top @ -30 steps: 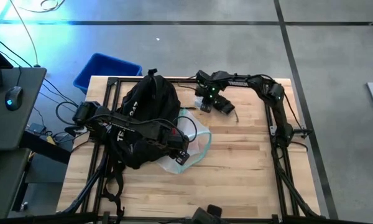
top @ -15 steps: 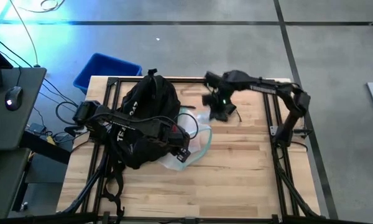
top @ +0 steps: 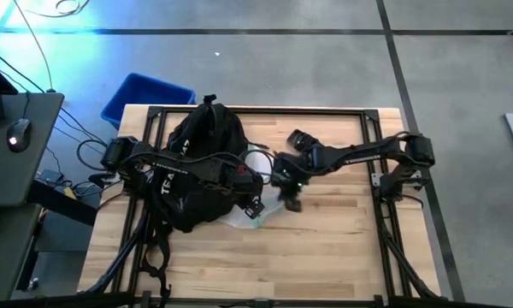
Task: Unpack backpack
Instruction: Put the blue earphones into the zip bag, then put the black ballpen into the zip bag
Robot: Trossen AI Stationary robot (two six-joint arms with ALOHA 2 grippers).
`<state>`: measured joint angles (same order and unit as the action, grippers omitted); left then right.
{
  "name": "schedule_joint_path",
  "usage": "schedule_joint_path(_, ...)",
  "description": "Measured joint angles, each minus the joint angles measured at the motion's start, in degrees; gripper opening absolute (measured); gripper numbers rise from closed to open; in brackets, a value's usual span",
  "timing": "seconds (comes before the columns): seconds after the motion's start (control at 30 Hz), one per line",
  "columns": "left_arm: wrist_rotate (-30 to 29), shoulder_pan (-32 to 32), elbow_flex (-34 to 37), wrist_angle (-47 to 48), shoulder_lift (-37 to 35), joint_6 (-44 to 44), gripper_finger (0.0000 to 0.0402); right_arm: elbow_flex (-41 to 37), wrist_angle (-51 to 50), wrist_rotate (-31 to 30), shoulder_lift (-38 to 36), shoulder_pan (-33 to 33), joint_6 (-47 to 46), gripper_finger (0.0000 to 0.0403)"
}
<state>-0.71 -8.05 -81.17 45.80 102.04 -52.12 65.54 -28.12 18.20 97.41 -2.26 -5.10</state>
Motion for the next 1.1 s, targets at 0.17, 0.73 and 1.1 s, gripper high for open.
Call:
schedule_joint_path(0.17,0.5,-0.28,0.02,-0.33,0.0,0.22,0.0,0.07,8.67,-10.72,1.58,-1.55,-5.42,0.0001)
schedule_joint_path(0.73,0.42,-0.38,0.02,-0.36,0.0,0.38,0.0,0.07,3.7,0.45,-0.67,-0.13,7.06,0.0224)
schedule_joint_path(1.1,0.13,-0.93,0.02,-0.16,0.0,-0.06,0.0,-1.01,-1.43,-12.88,-13.33,2.46,14.46,0.0197)
